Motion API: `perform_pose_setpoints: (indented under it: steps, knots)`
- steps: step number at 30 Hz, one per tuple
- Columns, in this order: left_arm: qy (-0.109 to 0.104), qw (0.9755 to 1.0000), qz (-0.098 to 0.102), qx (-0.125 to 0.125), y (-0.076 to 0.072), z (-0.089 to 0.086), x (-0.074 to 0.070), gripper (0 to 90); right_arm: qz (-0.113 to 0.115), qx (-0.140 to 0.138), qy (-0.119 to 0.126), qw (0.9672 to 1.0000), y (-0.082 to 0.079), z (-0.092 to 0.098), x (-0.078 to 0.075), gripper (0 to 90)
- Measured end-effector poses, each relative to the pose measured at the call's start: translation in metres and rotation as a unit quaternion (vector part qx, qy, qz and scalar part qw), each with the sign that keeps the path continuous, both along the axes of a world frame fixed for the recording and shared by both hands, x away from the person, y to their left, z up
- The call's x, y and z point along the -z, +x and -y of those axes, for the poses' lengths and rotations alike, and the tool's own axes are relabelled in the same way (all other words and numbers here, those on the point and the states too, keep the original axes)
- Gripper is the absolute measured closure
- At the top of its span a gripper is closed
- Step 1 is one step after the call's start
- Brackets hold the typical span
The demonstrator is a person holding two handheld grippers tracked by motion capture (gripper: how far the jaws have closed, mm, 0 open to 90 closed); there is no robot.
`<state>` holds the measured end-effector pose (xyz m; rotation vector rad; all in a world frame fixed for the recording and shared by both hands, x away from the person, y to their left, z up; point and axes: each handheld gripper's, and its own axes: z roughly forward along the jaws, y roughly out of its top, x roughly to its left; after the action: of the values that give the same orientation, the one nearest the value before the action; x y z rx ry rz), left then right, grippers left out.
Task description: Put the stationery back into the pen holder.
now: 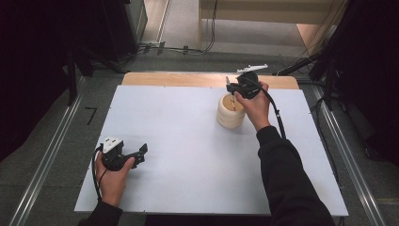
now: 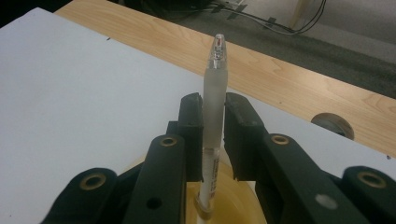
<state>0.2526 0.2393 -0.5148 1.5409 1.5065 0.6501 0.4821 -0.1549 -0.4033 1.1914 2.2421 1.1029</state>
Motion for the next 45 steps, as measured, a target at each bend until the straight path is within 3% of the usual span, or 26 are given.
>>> perform_pose_setpoints:
  steps: [15, 24, 32, 45]
  knots:
    - [0.002, 1.0, -0.002, 0.001, 0.0, 0.0, 0.0, 4.7, -0.002, -0.004, 0.006, 1.0, -0.011, 0.008, 0.011, 73.2]
    - [0.004, 1.0, -0.003, 0.001, 0.0, 0.001, 0.0, 4.7, 0.005, -0.007, 0.012, 0.9999, -0.016, 0.011, 0.012, 58.5]
    - [0.004, 1.0, -0.003, 0.002, 0.0, 0.001, 0.001, 4.7, 0.019, -0.011, 0.014, 0.9997, -0.022, 0.012, 0.015, 37.6]
    - [0.004, 1.0, -0.004, 0.0, 0.0, 0.001, 0.001, 4.7, 0.026, -0.012, 0.011, 0.9995, -0.033, 0.012, 0.018, 24.9]
